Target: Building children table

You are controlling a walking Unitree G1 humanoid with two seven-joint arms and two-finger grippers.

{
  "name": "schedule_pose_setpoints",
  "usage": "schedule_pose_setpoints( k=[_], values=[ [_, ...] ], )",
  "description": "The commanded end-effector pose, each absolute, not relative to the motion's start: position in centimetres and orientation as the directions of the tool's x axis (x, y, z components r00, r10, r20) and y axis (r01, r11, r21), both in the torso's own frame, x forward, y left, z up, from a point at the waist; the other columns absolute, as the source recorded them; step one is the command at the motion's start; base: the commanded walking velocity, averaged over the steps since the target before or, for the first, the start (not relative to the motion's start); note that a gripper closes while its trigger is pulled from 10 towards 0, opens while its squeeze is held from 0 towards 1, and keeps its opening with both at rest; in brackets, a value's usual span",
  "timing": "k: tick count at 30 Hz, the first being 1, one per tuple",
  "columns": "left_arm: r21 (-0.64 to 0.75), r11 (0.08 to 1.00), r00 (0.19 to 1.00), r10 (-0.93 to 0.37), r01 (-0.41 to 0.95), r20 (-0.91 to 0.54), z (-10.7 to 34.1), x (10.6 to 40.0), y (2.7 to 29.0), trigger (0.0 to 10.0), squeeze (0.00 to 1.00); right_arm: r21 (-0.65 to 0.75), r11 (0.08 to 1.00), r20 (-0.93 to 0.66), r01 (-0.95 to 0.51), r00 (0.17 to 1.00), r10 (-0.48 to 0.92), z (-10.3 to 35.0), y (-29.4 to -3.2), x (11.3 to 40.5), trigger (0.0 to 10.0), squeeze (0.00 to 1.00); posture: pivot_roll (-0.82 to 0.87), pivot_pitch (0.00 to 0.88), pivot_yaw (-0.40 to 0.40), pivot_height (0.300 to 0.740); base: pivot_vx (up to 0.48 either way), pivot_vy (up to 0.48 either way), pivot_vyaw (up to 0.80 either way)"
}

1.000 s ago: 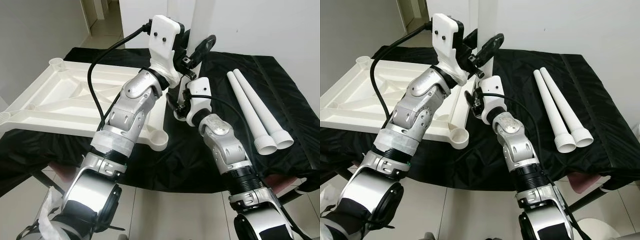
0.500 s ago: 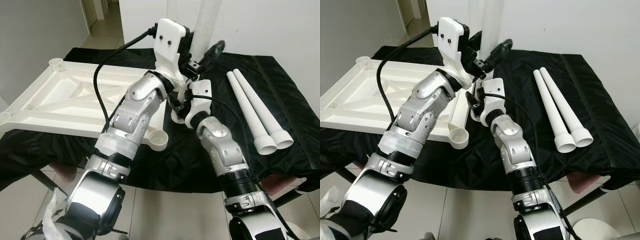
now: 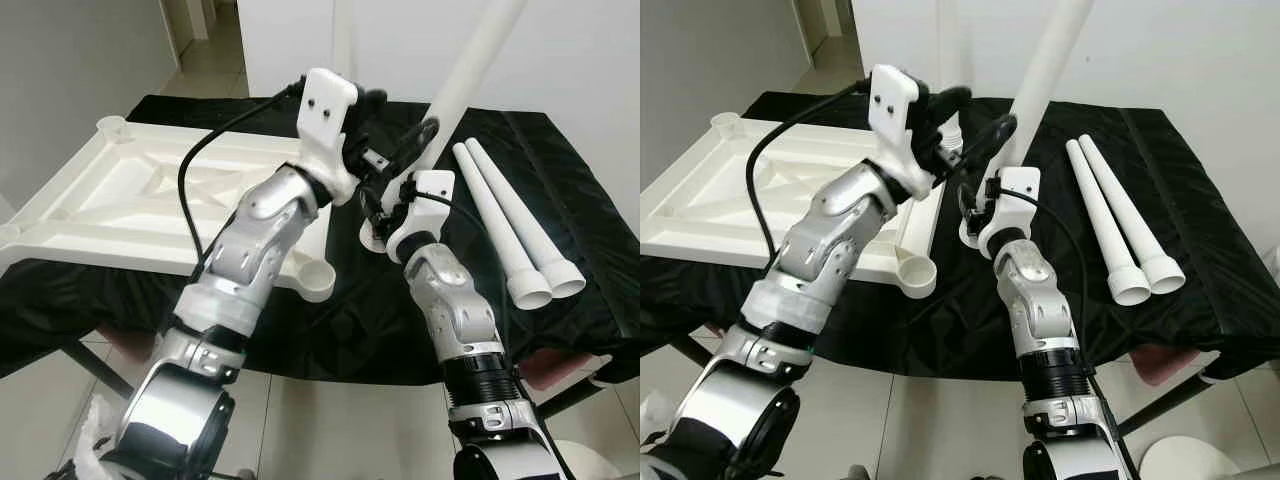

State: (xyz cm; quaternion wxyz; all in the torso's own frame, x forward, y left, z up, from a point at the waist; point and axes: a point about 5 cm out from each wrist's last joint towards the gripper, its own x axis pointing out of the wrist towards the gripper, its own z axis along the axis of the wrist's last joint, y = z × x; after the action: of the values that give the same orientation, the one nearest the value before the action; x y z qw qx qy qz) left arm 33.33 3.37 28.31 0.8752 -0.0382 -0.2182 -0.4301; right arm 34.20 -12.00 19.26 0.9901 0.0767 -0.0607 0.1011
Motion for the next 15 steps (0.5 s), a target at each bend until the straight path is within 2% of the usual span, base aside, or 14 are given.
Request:
schedule_pose_setpoints(
  k=[1, 4, 6, 8, 15],
  values=[
    [0.123, 0.645, 0.563, -0.731, 0.754, 0.386, 27.5, 33.7, 4.6, 10.0, 0.0, 0.146, 0.975, 0.126, -0.165, 0.981, 0.147, 18.9, -12.9, 34.0, 10.0, 0.0, 0.0, 0.033, -0.006, 0.74, 0.0, 0.0, 0.0],
    [0.121, 0.674, 0.6, -0.713, 0.729, 0.363, 26.7, 33.8, 5.4, 10.0, 0.0, 0.146, 0.981, 0.112, -0.129, 0.987, 0.113, 18.4, -13.6, 33.7, 10.0, 0.0, 0.0, 0.031, -0.007, 0.74, 0.0, 0.0, 0.0],
    [0.103, 0.72, 0.665, -0.679, 0.686, 0.312, 25.2, 34.1, 6.4, 10.0, 0.0, 0.124, 0.986, 0.117, -0.109, 0.989, 0.095, 18.1, -14.2, 33.4, 10.0, 0.0, -0.01, 0.027, -0.007, 0.74, 0.0, 0.0, 0.0],
    [0.095, 0.738, 0.692, -0.663, 0.668, 0.286, 24.5, 34.3, 6.8, 10.0, 0.0, 0.107, 0.988, 0.122, -0.108, 0.988, 0.094, 18.0, -14.3, 33.2, 10.0, 0.0, -0.01, 0.025, -0.006, 0.74, 0.0, 0.0, 0.0],
    [0.148, 0.758, 0.734, -0.652, 0.635, 0.191, 21.6, 34.3, 8.2, 10.0, 0.0, 0.052, 0.994, 0.13, -0.092, 0.988, 0.084, 17.4, -14.9, 32.4, 10.0, 0.0, -0.01, 0.024, -0.009, 0.74, 0.0, 0.0, 0.0]
  ],
)
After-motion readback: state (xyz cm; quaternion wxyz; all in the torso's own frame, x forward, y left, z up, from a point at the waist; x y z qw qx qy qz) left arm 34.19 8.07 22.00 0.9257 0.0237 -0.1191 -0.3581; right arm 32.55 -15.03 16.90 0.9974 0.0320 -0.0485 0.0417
